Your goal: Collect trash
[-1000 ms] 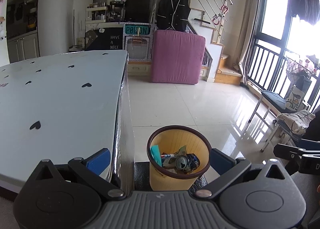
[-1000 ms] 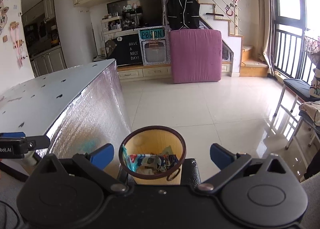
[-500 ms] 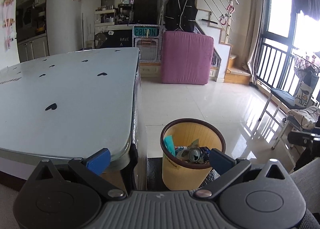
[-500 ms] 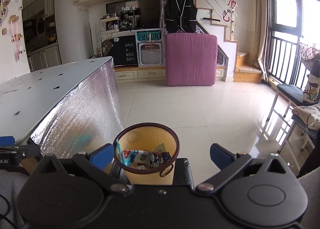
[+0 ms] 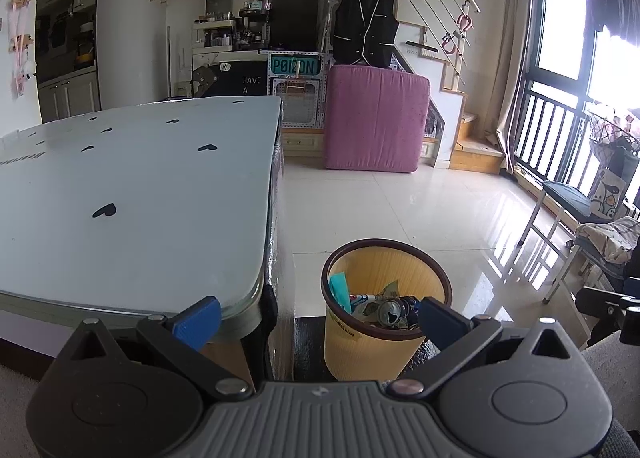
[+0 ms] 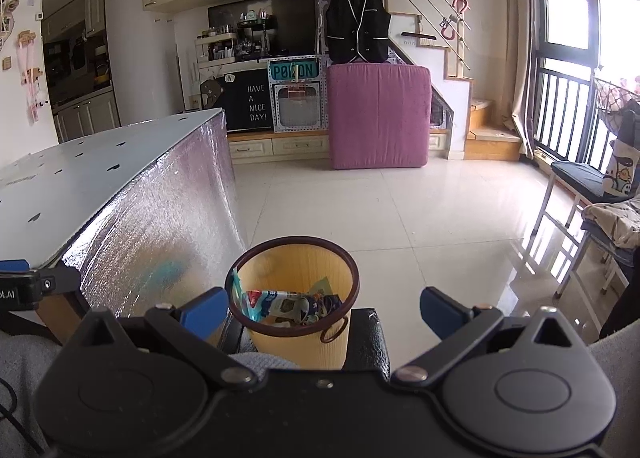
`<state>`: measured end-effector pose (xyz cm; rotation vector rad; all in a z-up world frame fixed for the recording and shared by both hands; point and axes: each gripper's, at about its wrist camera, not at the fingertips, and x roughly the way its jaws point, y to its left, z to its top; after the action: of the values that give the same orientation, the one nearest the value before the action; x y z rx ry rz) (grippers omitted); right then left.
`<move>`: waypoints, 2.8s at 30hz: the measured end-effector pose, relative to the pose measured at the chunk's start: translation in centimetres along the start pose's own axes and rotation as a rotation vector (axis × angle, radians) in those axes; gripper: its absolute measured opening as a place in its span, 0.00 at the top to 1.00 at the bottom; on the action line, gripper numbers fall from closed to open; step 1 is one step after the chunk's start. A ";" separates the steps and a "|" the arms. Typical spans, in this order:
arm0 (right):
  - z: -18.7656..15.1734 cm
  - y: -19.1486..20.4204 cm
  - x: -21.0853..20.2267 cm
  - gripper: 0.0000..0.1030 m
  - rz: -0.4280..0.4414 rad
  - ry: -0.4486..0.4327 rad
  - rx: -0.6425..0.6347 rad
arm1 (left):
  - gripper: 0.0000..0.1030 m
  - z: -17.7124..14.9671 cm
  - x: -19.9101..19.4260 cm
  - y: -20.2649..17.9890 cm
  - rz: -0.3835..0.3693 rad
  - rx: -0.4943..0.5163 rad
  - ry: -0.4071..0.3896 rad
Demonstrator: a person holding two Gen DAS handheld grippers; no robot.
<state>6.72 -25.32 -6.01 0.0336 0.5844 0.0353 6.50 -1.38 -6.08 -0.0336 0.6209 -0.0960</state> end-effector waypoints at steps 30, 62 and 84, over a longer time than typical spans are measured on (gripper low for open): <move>0.0 0.0 -0.2 0.00 -0.005 -0.010 -0.012 | 0.00 -0.1 0.2 0.1 -0.002 0.002 0.003; 0.0 0.0 -0.1 0.00 -0.006 -0.011 -0.014 | 0.00 -0.3 0.2 0.1 -0.004 0.002 0.004; -0.1 0.0 -0.1 0.00 -0.006 -0.011 -0.015 | 0.00 -0.4 -0.1 0.0 -0.005 0.002 0.001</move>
<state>6.61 -25.32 -6.01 0.0171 0.5735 0.0336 6.17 -1.35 -6.28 -0.0330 0.6222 -0.1012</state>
